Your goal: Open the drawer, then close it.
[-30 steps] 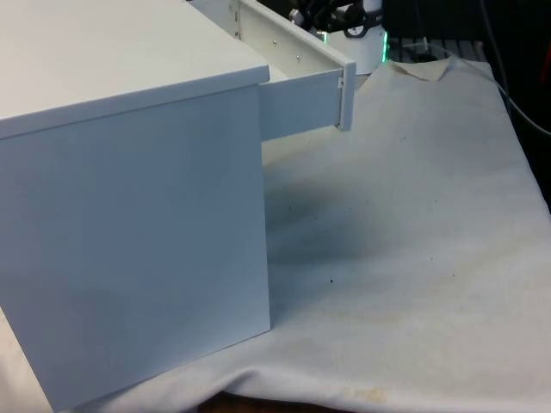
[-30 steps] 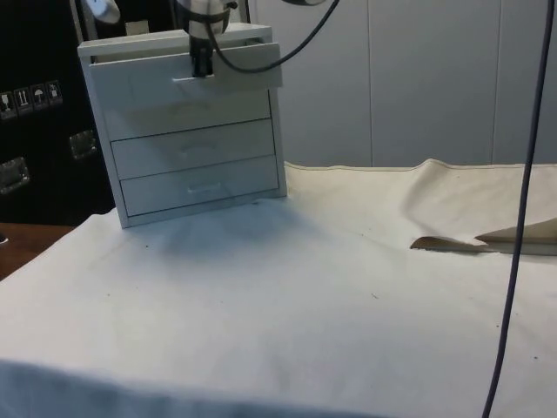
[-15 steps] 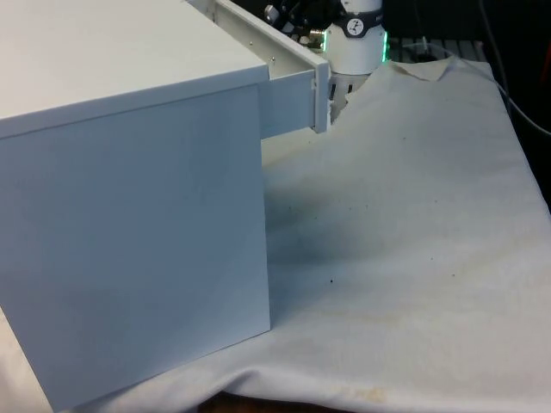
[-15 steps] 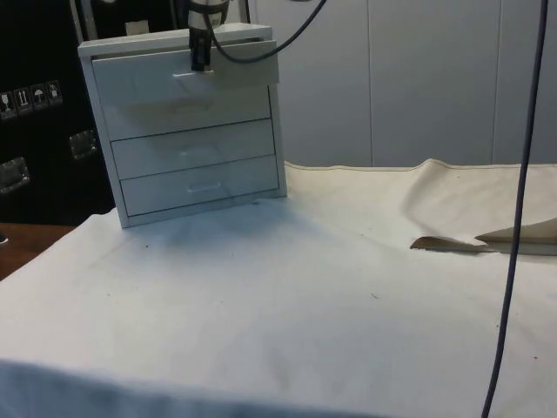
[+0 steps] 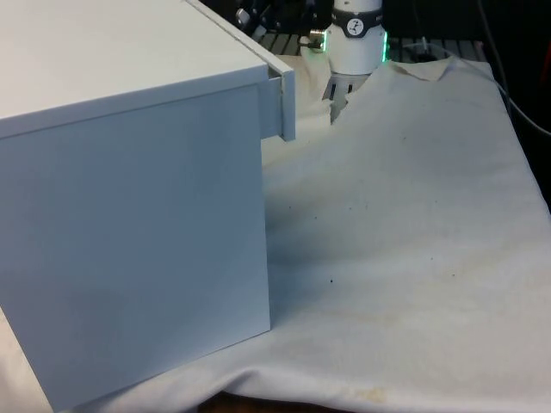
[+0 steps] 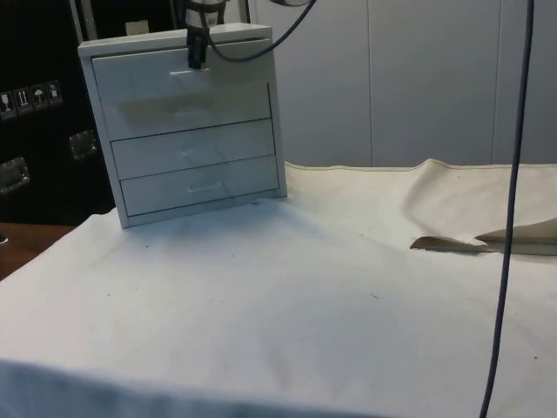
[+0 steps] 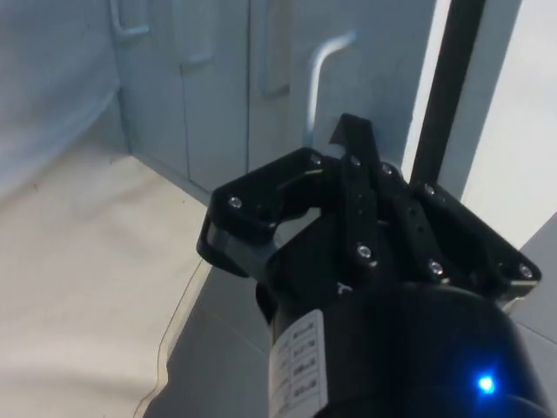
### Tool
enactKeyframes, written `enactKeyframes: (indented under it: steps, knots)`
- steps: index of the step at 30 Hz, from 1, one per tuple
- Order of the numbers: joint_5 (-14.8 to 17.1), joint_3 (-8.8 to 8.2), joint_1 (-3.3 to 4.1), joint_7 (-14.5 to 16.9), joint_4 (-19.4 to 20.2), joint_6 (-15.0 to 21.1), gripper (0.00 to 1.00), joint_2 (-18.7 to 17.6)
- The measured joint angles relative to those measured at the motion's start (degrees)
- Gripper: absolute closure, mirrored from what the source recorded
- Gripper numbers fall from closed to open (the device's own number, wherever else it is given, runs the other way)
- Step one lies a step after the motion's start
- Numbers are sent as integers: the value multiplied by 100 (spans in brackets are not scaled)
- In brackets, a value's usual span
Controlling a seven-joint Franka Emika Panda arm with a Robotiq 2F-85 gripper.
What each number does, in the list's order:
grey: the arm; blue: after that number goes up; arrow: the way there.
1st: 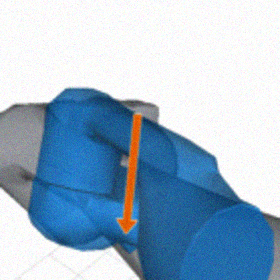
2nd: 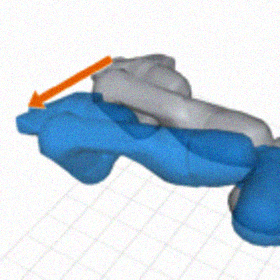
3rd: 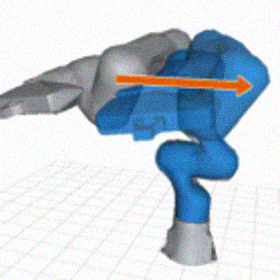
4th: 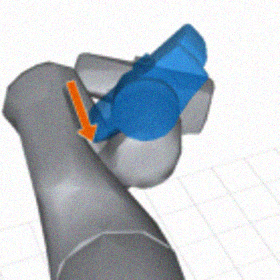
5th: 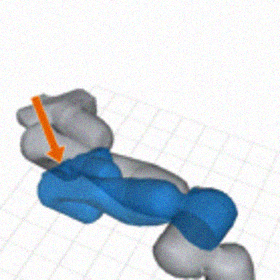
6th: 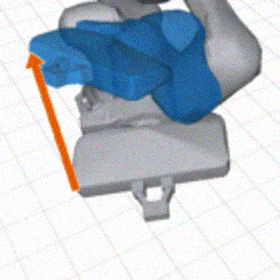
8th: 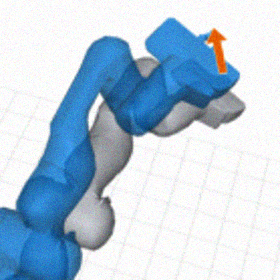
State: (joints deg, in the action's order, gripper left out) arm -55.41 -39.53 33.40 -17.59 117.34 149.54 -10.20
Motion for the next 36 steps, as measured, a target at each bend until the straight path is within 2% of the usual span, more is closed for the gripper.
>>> enactKeyframes:
  steps: [11, 21, 26, 28, 32, 36]
  knots:
    - [298, -235, -40, 115, -223, 309, 100, -315]
    - [579, -378, -80, 223, -401, 498, 100, -556]
    - [584, -367, -63, 212, -418, 498, 100, -556]
    - [584, -338, -23, 189, -424, 481, 100, -544]
    - [584, -309, 0, 183, -430, 447, 100, -510]
    - [584, -269, 57, 183, -418, 344, 100, -424]
